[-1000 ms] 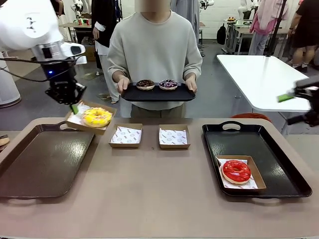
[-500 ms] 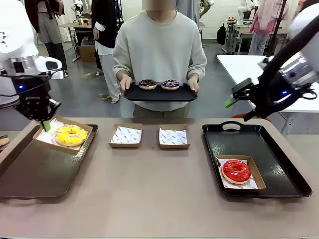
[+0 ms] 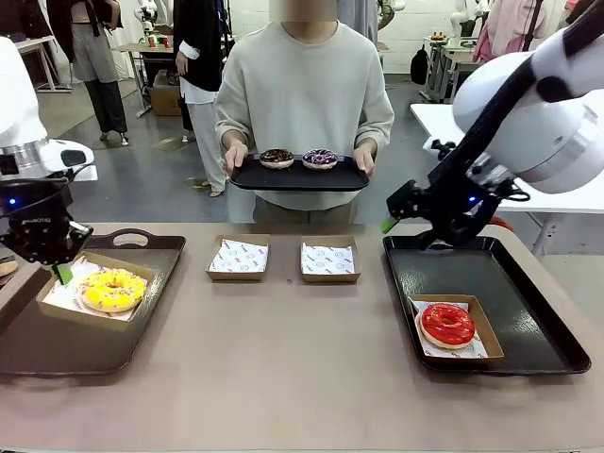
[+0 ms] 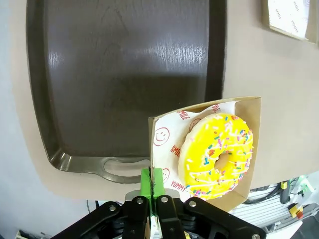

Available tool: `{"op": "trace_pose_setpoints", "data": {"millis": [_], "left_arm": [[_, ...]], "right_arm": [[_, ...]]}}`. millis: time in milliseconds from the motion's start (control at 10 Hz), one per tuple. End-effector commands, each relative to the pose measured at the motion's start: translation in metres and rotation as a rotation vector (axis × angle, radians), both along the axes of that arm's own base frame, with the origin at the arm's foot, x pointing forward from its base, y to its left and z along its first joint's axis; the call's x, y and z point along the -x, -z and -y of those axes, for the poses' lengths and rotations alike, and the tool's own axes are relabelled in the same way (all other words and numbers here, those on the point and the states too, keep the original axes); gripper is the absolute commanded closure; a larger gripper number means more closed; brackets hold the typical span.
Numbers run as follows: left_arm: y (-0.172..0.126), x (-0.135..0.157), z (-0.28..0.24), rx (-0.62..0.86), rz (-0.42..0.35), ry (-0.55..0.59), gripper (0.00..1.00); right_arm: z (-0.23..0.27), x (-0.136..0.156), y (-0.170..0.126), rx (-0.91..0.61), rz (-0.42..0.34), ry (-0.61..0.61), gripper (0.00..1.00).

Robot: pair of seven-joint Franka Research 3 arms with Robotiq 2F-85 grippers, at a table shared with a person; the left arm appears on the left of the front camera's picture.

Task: Individually package the donuts and arrange them on the tray.
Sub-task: Place the picked Paper togo box on the Handle tray while simultaneously picking up another Paper togo box from the table with the other hand.

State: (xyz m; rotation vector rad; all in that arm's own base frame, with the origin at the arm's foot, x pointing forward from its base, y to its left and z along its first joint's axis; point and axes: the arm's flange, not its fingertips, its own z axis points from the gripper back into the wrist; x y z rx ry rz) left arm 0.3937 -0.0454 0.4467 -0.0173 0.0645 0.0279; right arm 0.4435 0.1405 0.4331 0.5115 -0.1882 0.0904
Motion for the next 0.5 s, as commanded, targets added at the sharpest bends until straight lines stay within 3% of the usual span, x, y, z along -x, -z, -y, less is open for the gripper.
{"op": "trace_pose_setpoints", "data": {"millis": [0, 400], "left_arm": [[0.0060, 0.0111, -0.0109, 0.009, 0.024, 0.009, 0.99], [0.0065, 0.0083, -0.0056, 0.002, -0.003, -0.009, 0.99]], "right_arm": [[-0.0144, -0.0002, 0.0031, 0.048, -0.009, 0.010, 0.00], [-0.0158, 0.0036, 0.0053, 0.021, -0.013, -0.020, 0.00]]}}
